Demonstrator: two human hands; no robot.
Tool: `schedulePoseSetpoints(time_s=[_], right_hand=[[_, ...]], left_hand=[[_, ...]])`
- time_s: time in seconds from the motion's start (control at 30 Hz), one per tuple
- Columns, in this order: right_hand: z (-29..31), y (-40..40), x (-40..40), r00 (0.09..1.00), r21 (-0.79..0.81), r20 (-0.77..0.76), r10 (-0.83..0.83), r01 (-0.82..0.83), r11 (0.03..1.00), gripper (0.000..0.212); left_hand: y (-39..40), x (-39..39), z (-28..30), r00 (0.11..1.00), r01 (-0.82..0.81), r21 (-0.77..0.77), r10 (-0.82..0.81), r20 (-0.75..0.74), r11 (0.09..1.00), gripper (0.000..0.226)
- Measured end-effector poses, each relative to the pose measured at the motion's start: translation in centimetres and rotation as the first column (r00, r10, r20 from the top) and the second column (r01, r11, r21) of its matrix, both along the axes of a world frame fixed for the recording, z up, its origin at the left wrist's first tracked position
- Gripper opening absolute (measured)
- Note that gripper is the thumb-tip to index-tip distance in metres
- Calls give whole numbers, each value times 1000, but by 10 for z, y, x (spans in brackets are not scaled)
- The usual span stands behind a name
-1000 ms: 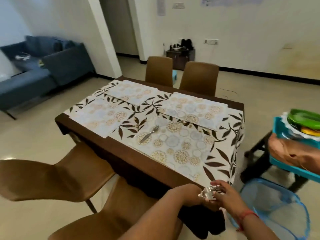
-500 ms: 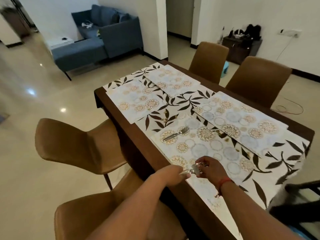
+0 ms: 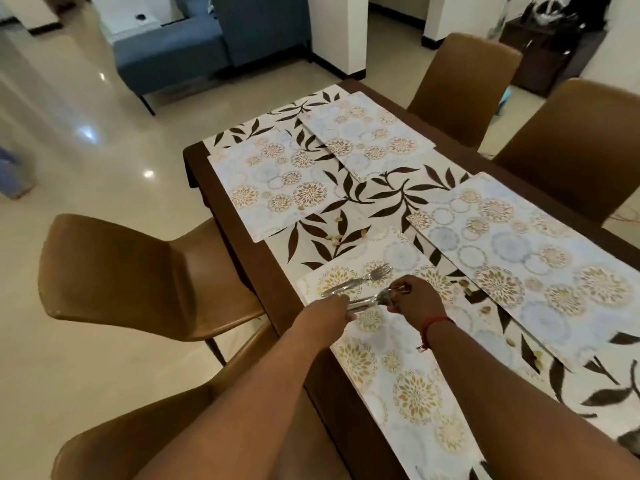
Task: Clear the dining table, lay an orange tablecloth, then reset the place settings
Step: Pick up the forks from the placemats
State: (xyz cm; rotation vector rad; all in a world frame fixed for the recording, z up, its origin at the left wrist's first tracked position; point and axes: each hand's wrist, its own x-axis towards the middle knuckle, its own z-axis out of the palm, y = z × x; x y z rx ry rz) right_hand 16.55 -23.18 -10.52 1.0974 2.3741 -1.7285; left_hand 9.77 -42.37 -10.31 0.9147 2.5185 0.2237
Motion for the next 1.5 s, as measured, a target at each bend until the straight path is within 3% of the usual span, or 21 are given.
schedulePoseSetpoints(time_s=[0.2,0.37,0.5,0.67,0.93,1.33,1.5], right_hand=[[-30,26,-65,995,175,67,80,-91,980,16],[-53,29,-92,982,387,137,128,-172,906,26],[-61,25,-92,985,433,147,95,-151,889,31],[-57,28,-97,975,462,136,175,-219,859,21],[-59,30,-84,985,395,87,150,-173,902,28],[-42,6,-18,990,106,26,140,-142,984,18],[-10,-6,24,1000,40,26,-3,2,999,22]], left_hand=[[30,-39,-32,985,-28,-128,6,-170,991,31],[43,-50,-50,964,-38,-155,-5,-265,987,36],[41,-49,-57,951,-8,-185,-50,-304,983,37],[40,-50,-59,951,10,-164,-60,-303,986,36],[37,-37,-65,934,20,-191,-87,-345,981,31],[9,12,-53,926,160,-261,-236,-293,952,27],[3,35,-30,915,267,-229,-321,-245,936,37]])
